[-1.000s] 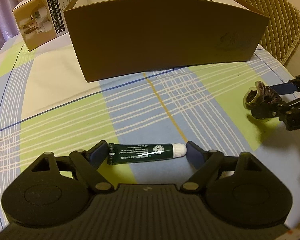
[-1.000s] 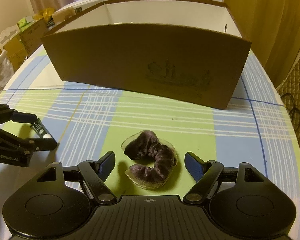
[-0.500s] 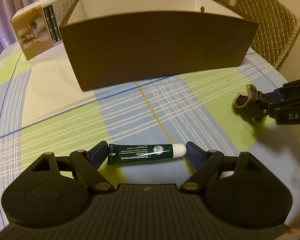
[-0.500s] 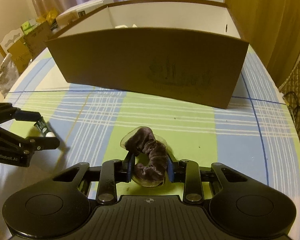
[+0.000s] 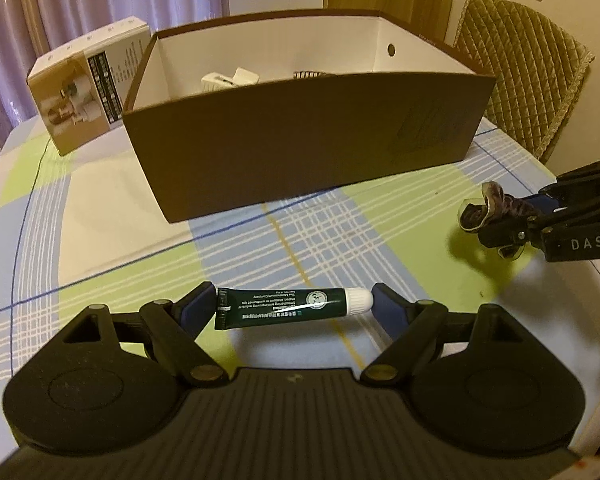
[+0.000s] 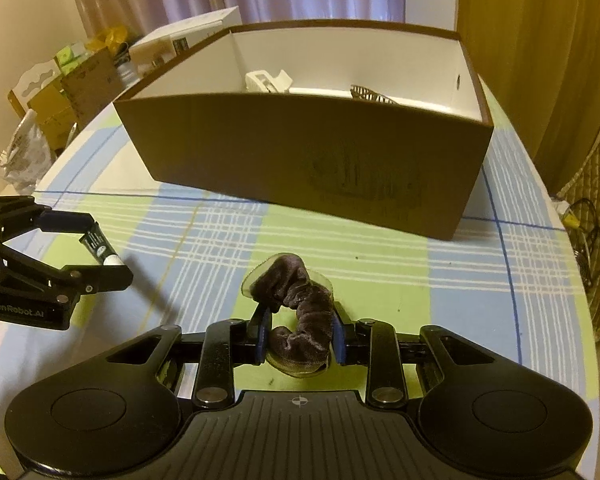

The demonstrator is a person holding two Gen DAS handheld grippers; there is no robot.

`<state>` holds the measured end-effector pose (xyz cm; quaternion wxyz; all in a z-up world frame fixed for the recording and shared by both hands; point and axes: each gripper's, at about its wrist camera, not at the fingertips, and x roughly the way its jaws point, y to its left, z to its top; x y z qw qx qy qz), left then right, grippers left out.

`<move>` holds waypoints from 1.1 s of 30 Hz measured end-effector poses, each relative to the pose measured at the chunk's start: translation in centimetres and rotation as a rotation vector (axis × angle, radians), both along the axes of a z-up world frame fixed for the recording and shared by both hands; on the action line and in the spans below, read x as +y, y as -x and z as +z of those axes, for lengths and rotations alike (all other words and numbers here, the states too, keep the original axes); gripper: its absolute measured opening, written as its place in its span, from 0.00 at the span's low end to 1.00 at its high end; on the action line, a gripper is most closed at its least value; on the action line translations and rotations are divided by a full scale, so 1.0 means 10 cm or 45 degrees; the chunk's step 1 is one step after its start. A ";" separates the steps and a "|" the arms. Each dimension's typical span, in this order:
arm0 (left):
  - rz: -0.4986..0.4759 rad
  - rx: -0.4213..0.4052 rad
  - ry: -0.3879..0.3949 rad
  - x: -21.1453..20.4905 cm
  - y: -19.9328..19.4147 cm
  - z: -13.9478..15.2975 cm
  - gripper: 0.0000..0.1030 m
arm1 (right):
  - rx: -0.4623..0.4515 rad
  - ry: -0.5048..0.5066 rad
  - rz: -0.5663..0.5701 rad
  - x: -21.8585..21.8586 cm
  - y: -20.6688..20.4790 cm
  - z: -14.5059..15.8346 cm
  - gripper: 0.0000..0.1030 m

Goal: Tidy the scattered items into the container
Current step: 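Lift the green tube and brown scrunchie and carry both toward the box, then hold the scrunchie in right tool while left tool opens to drop the tube inside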

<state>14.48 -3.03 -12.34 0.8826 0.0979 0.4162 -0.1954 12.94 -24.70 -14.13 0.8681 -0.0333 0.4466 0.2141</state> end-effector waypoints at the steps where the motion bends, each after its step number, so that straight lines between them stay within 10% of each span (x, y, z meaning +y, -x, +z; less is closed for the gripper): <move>1: 0.000 -0.005 0.002 0.00 0.00 0.02 0.79 | -0.002 -0.001 -0.002 0.00 0.00 0.01 0.27; 33: -0.092 -0.292 0.014 -0.09 -0.56 0.73 0.79 | -0.254 -0.069 -0.040 -0.07 -0.37 0.80 0.27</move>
